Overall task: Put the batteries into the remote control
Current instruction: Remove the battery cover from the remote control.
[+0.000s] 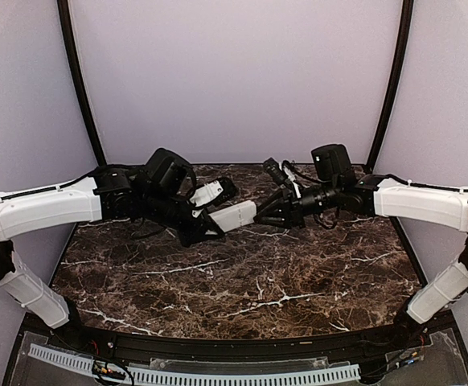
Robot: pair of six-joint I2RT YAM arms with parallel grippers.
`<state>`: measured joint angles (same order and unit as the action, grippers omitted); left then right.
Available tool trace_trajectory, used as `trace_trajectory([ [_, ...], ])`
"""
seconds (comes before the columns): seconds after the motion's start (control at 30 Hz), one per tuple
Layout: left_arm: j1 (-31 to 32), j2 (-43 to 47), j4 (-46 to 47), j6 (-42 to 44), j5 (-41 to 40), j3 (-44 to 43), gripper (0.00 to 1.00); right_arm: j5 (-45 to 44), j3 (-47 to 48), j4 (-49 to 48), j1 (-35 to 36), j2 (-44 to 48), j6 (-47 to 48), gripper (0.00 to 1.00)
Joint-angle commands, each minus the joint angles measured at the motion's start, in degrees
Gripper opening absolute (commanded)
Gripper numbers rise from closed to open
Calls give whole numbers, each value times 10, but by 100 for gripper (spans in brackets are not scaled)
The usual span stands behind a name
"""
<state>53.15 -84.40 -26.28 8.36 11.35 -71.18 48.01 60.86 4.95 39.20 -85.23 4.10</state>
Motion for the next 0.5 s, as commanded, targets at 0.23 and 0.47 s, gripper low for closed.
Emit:
trace_trajectory([
  [0.23,-3,34,26,-3,-7,9,0,-17,-27,-98,9,24,-23,32],
  [0.47,-4,39,29,-4,-6,11,0,-22,-18,-104,11,15,-24,33],
])
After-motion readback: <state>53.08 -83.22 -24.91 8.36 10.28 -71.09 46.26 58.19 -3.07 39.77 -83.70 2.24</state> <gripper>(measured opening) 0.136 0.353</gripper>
